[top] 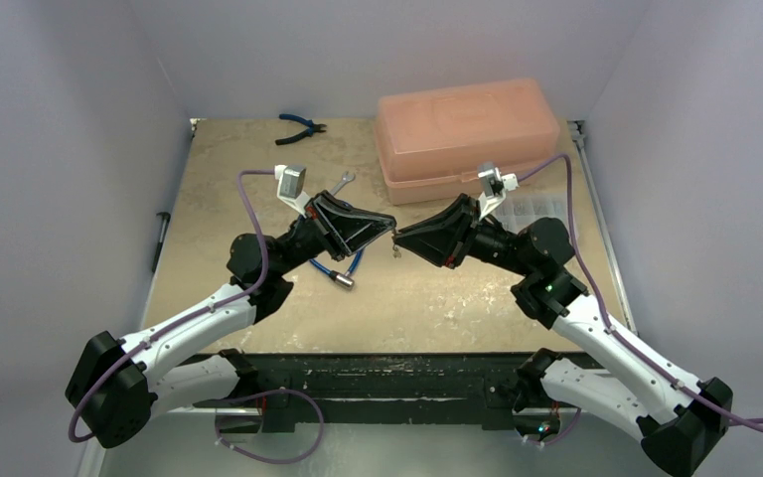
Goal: Unlock with the key
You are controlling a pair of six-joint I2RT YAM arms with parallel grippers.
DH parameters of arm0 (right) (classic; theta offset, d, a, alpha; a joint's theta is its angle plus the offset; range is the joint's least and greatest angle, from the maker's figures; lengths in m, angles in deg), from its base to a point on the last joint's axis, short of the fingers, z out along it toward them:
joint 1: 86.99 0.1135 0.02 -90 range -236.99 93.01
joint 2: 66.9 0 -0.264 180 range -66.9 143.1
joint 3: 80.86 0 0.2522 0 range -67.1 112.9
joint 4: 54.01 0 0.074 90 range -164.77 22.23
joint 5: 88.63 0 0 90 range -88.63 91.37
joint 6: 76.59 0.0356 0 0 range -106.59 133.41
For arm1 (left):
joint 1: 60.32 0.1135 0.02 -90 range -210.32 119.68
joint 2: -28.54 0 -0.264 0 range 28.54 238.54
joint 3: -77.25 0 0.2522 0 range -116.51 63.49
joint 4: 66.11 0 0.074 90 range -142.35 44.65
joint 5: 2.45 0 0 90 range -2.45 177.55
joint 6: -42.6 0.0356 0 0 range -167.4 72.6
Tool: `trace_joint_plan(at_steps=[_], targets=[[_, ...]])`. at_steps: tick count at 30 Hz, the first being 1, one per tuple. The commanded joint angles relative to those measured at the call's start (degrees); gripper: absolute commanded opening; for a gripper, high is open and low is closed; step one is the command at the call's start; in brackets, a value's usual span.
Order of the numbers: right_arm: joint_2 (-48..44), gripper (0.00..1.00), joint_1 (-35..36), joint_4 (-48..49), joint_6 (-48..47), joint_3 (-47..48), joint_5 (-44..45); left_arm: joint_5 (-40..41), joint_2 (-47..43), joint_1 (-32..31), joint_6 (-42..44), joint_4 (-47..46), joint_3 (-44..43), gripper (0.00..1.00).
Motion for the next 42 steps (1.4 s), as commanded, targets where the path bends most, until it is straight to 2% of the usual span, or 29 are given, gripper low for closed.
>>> trace_joint_plan(at_steps=[1,6,9,10,14,18,34,37,42], targets=[[0.41,0.16,0.09,1.76,0.08,0.45,0.12,0.21,-0.63,-0.09,-1.28,-5.21,-0.18,0.00],[0.52,0.07,0.07,2.04,0.32,0.16,0.16,1.01,-0.96,-0.11,-1.01,-4.84,0.42,0.00],[0.63,0.07,0.12,2.50,0.64,-0.21,-0.01,1.62,-1.21,-0.12,-0.85,-4.62,0.72,0.00],[0.71,0.10,0.14,2.76,0.78,-0.32,-0.20,1.72,-1.24,-0.10,-0.77,-4.61,0.80,0.00],[1.11,0.38,0.16,3.64,1.15,-0.59,-1.20,1.72,-1.16,-0.10,-0.84,-4.69,0.70,0.00],[1.33,0.41,0.15,4.38,1.42,-0.90,-1.09,1.66,-1.16,-0.09,-1.02,-4.95,0.74,0.00],[0.97,0.04,0.17,4.72,1.59,-1.19,-0.61,2.33,-1.33,-0.06,-0.85,-4.76,1.38,0.00],[0.64,0.00,0.10,4.28,1.46,-1.46,-0.35,2.70,-1.41,-0.10,-0.76,-4.69,1.85,0.00],[0.26,0.00,0.17,3.71,1.51,-2.01,0.18,2.98,-1.79,-0.02,-0.31,-4.05,2.44,0.00]])
